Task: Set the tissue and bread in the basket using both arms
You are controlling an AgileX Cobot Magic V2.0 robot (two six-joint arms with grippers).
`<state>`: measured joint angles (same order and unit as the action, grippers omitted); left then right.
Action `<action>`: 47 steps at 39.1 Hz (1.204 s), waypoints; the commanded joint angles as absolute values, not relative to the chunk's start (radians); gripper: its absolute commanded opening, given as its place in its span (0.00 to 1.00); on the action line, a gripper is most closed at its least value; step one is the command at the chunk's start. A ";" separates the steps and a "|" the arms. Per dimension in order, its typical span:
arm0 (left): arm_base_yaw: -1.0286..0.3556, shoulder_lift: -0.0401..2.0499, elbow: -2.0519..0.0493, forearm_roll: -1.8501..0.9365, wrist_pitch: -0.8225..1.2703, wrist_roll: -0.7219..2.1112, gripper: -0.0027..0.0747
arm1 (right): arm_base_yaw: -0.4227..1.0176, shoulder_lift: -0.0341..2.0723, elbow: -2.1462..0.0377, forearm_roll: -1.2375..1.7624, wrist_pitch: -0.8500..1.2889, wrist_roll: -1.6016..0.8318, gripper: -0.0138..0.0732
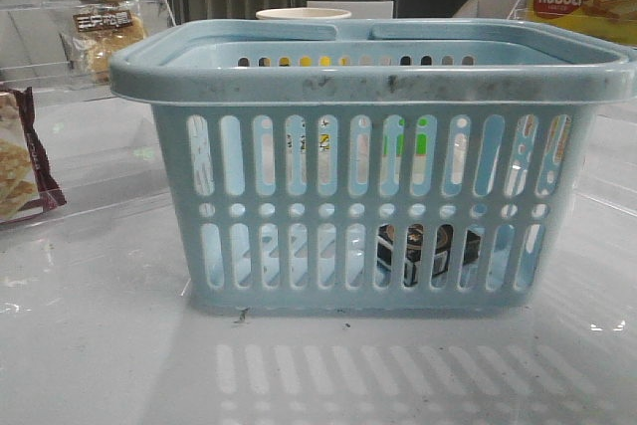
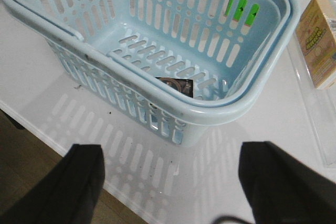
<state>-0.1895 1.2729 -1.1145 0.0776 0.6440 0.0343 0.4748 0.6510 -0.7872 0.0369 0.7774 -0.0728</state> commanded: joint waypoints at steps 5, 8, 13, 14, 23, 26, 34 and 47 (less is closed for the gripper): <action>-0.155 1.515 -1.376 0.084 0.575 -0.081 0.79 | 0.473 0.648 -0.814 0.027 0.708 -0.077 0.88; -0.136 1.616 -1.453 0.072 0.552 -0.093 0.78 | 0.473 0.648 -0.814 0.027 0.708 -0.077 0.88; -0.136 1.742 -1.535 0.056 0.449 -0.093 0.78 | 0.473 0.648 -0.814 0.027 0.708 -0.077 0.88; -0.136 1.761 -1.540 0.053 0.420 -0.093 0.78 | 0.473 0.648 -0.814 0.027 0.708 -0.077 0.88; -0.134 1.871 -1.559 0.055 0.221 -0.093 0.78 | 0.473 0.648 -0.814 0.027 0.708 -0.077 0.88; -0.128 1.891 -1.561 0.054 0.184 -0.094 0.78 | 0.473 0.648 -0.814 0.027 0.708 -0.077 0.88; -0.118 1.936 -1.561 0.038 0.067 -0.100 0.78 | 0.473 0.648 -0.814 0.027 0.708 -0.077 0.88; -0.118 1.960 -1.561 0.038 0.000 -0.100 0.49 | 0.473 0.648 -0.814 0.027 0.708 -0.077 0.88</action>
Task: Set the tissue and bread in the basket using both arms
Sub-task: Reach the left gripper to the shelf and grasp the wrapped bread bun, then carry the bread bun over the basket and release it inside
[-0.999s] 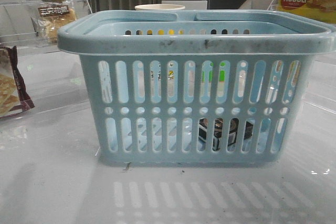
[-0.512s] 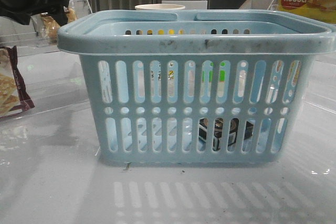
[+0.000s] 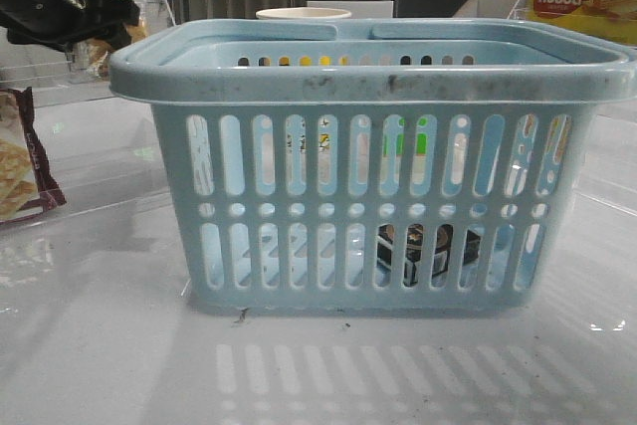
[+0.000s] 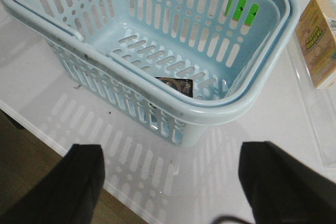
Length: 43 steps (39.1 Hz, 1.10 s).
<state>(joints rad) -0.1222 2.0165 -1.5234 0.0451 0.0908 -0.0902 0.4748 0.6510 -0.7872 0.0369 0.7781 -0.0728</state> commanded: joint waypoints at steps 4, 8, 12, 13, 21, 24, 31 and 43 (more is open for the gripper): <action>-0.118 1.960 -1.561 0.038 0.000 -0.100 0.33 | 0.473 0.648 -0.814 0.027 0.708 -0.077 0.88; -0.118 1.951 -1.561 0.038 0.018 -0.100 0.20 | 0.473 0.648 -0.814 0.027 0.708 -0.077 0.88; -0.118 1.926 -1.561 0.038 0.040 -0.100 0.15 | 0.473 0.648 -0.814 0.027 0.708 -0.077 0.88; -0.118 1.920 -1.561 0.038 0.046 -0.100 0.15 | 0.473 0.648 -0.814 0.027 0.708 -0.077 0.88; -0.129 1.857 -1.561 0.038 0.131 -0.100 0.15 | 0.473 0.648 -0.814 0.027 0.708 -0.077 0.88; -0.134 1.826 -1.561 0.038 0.173 -0.100 0.15 | 0.473 0.648 -0.814 0.027 0.708 -0.077 0.88; -0.155 1.721 -1.561 0.042 0.265 -0.100 0.15 | 0.473 0.648 -0.814 0.027 0.708 -0.077 0.88; -0.274 1.501 -1.561 0.042 0.539 0.067 0.15 | 0.473 0.648 -0.814 0.027 0.708 -0.077 0.88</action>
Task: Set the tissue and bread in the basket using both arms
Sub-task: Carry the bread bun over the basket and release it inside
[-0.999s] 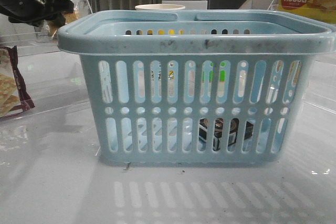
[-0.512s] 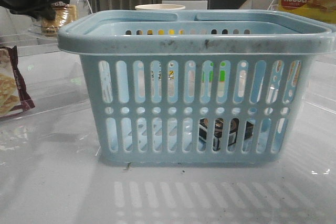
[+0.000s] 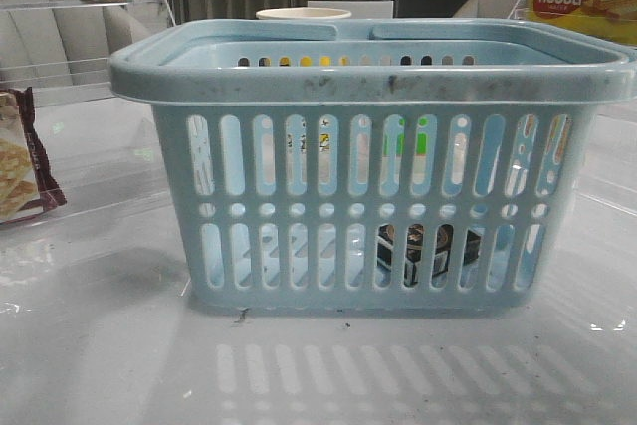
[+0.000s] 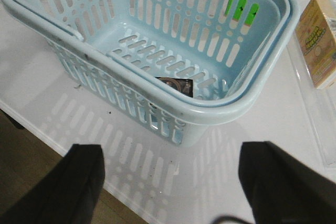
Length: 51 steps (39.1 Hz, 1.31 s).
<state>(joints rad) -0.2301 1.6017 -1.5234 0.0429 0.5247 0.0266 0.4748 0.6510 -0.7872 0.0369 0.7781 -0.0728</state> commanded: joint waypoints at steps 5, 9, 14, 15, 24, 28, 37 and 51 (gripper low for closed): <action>-0.375 1.424 -1.561 0.042 0.670 0.097 0.15 | 0.473 0.648 -0.814 0.027 0.708 -0.077 0.88; -0.457 1.397 -1.561 0.042 0.728 0.106 0.15 | 0.473 0.648 -0.814 0.027 0.708 -0.077 0.88; -0.555 1.402 -1.561 0.042 0.741 0.106 0.15 | 0.473 0.648 -0.814 0.027 0.708 -0.077 0.88; -0.575 1.408 -1.561 0.042 0.741 0.106 0.15 | 0.473 0.648 -0.814 0.027 0.708 -0.077 0.88; -0.669 1.488 -1.561 0.038 0.741 0.106 0.15 | 0.473 0.648 -0.814 0.027 0.708 -0.077 0.88; -0.683 1.539 -1.561 0.038 0.738 0.106 0.15 | 0.473 0.648 -0.814 0.027 0.708 -0.077 0.88; -0.683 1.656 -1.561 0.038 0.736 0.106 0.15 | 0.473 0.648 -0.814 0.027 0.708 -0.077 0.88; -0.683 1.711 -1.561 0.011 0.730 0.106 0.49 | 0.473 0.648 -0.814 0.027 0.708 -0.077 0.88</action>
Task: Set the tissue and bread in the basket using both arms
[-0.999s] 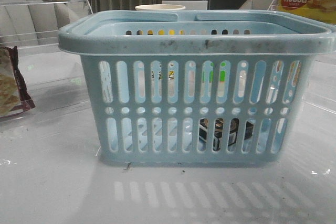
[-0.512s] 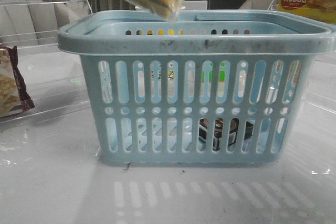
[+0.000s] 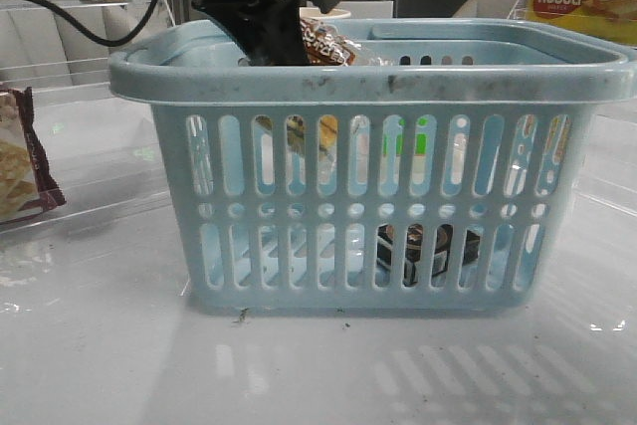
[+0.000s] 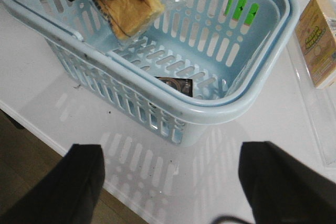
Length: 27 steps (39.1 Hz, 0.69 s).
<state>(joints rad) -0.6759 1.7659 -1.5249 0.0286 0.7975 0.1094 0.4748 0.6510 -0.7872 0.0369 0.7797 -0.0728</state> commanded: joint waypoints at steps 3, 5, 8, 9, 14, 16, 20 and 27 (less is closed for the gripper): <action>-0.683 1.711 -1.561 0.000 0.732 0.106 0.63 | 0.473 0.648 -0.814 0.027 0.708 -0.077 0.88; -0.683 1.711 -1.561 -0.005 0.732 0.106 0.68 | 0.473 0.648 -0.814 0.027 0.708 -0.077 0.88; -0.683 1.711 -1.561 -0.005 0.732 0.106 0.67 | 0.473 0.648 -0.814 0.027 0.708 -0.077 0.88; -0.683 1.711 -1.561 -0.005 0.732 0.106 0.66 | 0.473 0.648 -0.814 0.027 0.708 -0.077 0.88; -0.683 1.706 -1.561 0.000 0.736 0.106 0.63 | 0.473 0.648 -0.814 0.027 0.708 -0.077 0.88; -0.683 1.694 -1.561 0.000 0.741 0.106 0.62 | 0.473 0.648 -0.814 0.027 0.708 -0.077 0.88; -0.683 1.652 -1.561 0.000 0.747 0.106 0.60 | 0.473 0.648 -0.814 0.027 0.708 -0.077 0.88; -0.683 1.522 -1.554 0.000 0.813 0.101 0.60 | 0.473 0.648 -0.814 0.027 0.708 -0.077 0.88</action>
<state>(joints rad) -0.6759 1.6316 -1.5249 0.0059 0.8265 0.1094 0.4748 0.6510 -0.7872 0.0369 0.7797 -0.0728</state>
